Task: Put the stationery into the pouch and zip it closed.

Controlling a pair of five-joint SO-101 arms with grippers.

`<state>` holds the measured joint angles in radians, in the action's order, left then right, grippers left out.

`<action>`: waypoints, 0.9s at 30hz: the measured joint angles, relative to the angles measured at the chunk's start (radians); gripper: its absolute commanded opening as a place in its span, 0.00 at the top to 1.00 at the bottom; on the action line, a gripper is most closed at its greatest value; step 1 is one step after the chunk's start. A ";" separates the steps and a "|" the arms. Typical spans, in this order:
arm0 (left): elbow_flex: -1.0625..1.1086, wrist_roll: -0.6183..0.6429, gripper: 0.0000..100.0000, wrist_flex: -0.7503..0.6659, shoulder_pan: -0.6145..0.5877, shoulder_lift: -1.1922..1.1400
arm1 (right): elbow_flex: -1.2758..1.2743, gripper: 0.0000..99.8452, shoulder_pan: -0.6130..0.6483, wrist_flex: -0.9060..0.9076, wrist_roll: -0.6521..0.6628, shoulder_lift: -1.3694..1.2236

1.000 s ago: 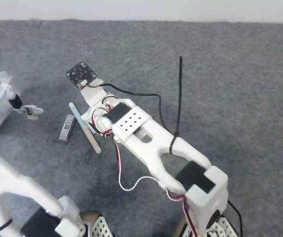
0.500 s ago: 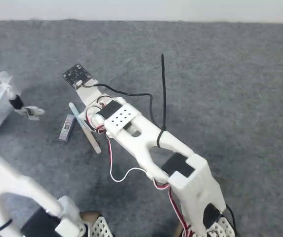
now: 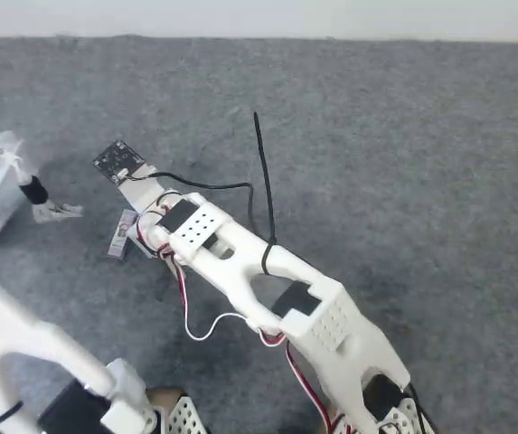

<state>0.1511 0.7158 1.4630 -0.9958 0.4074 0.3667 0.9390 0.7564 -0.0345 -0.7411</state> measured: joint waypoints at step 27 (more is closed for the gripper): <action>0.000 0.000 0.99 0.000 0.000 0.000 | 0.170 0.99 -0.028 0.244 0.087 -0.100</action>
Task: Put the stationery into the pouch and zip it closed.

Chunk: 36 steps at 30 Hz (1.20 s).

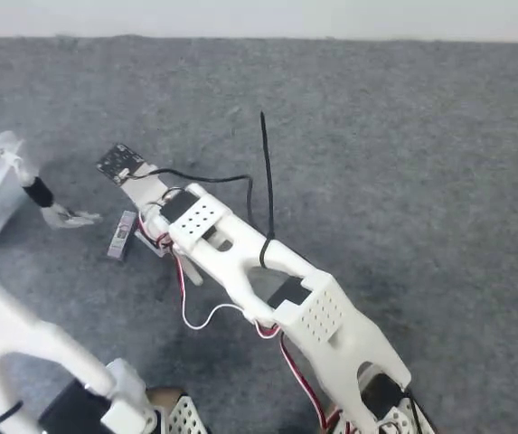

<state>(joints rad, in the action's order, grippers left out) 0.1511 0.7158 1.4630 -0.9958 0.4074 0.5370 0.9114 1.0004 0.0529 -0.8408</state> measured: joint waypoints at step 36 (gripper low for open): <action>0.000 0.002 0.99 0.000 0.000 0.000 | 0.169 0.85 -0.002 0.269 0.110 -0.008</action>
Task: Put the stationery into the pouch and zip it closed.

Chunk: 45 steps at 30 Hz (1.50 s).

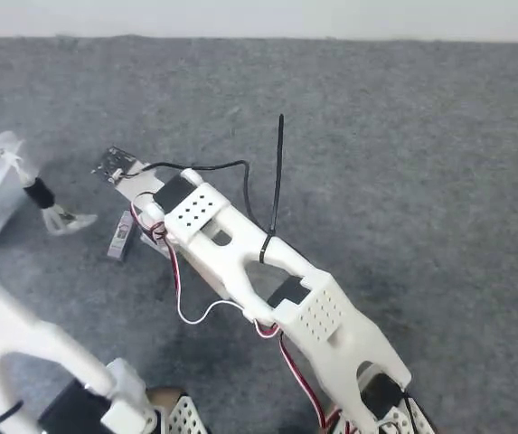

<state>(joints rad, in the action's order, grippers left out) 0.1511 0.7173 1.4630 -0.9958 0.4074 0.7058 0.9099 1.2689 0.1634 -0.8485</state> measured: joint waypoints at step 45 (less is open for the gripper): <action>0.000 -0.005 0.99 0.011 0.149 0.000 | 0.029 0.99 -0.035 0.089 0.000 0.132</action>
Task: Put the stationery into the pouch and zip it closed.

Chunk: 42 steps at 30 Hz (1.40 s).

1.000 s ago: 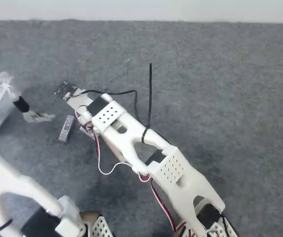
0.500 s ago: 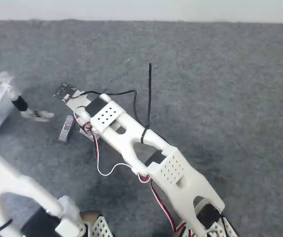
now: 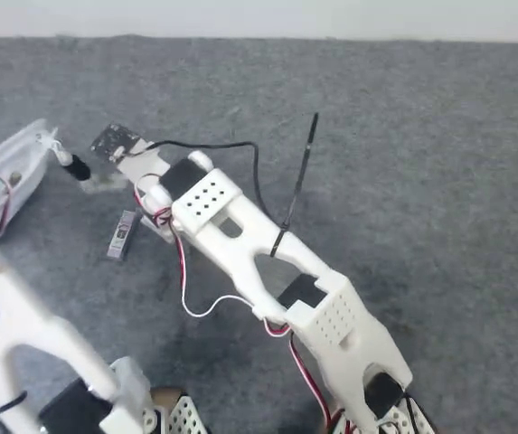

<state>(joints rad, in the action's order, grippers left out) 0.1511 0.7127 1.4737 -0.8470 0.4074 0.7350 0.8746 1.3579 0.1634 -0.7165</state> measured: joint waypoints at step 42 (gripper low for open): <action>0.000 -0.137 0.99 0.026 0.201 0.032 | -0.002 0.99 -0.129 0.212 0.000 0.419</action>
<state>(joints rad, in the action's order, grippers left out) 0.1511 0.5762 1.4998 -0.6460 0.4396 0.7334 0.7457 1.5696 0.1634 -0.2977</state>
